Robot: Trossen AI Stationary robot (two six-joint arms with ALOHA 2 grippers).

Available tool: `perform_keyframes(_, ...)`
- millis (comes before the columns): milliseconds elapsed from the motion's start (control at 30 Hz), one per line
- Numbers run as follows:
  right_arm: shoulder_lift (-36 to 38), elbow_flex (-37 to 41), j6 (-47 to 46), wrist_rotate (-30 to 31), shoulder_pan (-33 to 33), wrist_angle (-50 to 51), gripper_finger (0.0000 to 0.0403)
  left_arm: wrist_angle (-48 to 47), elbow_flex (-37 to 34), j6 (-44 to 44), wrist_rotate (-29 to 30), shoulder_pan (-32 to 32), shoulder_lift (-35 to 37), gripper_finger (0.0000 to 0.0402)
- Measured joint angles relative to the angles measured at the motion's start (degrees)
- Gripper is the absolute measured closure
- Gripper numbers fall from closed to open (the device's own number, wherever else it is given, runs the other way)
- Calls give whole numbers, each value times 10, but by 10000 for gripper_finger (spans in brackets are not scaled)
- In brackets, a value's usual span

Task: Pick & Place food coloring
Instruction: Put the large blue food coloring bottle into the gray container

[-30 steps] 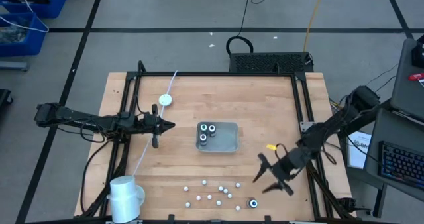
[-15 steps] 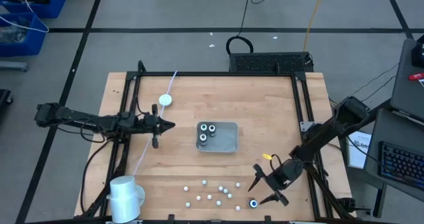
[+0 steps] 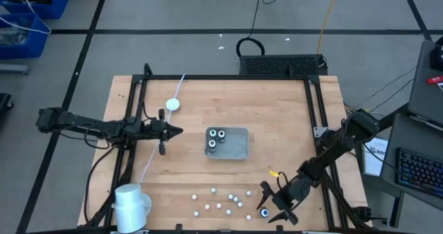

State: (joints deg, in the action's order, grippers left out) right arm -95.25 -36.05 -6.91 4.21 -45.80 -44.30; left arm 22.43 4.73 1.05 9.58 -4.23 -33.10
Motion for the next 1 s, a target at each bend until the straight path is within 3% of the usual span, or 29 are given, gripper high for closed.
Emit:
perform_keyframes(533, -11, -1, 1, 2, 0, 13, 171, 1, 0, 0, 0, 0, 0, 380)
perform_keyframes(1000, -11, -1, 8, 2, 1, 17, 287, 1, 0, 0, 0, 0, 0, 380)
